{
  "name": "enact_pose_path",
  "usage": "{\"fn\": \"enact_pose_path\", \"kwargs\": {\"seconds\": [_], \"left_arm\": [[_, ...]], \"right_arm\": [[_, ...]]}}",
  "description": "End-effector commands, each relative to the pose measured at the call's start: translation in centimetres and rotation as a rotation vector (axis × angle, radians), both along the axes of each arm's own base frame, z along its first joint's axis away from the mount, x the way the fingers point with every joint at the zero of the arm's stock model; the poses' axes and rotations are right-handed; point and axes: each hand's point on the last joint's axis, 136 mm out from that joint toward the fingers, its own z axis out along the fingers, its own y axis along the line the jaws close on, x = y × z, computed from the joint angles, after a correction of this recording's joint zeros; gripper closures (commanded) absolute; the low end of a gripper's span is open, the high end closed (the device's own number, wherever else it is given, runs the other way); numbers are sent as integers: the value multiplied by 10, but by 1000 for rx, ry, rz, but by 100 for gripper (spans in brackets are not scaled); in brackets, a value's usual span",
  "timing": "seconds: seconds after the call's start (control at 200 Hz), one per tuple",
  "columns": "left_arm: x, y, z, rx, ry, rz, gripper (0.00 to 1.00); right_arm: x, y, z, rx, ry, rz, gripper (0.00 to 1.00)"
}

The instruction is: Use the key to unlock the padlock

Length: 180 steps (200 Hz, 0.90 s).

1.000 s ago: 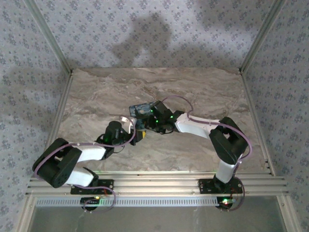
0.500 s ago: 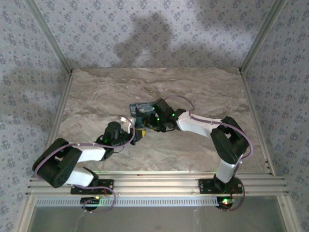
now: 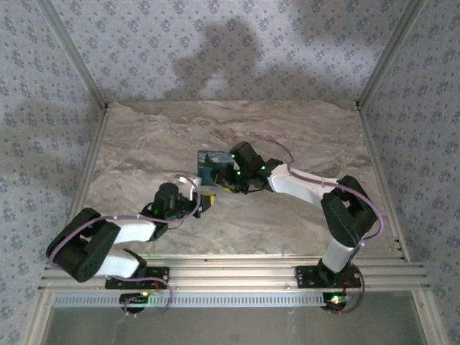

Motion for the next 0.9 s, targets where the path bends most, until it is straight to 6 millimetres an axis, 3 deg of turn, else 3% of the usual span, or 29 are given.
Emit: {"fn": "enact_pose_path", "kwargs": {"seconds": [0.0,0.255,0.52,0.894], "left_arm": [[1,0,13,-17,-67,-6,100],[1,-1,31,-49,-117,-11,100],[5,-2,33,-41,-116,2,100],[3,2,12,-6,-79,7,100]], "right_arm": [[0,7,28,66,-23,12,100],[0,8,30,83,-16,5,100],[-1,10,32,98,-7,4,100],[1,5,29,75,-22,-7,100]]}}
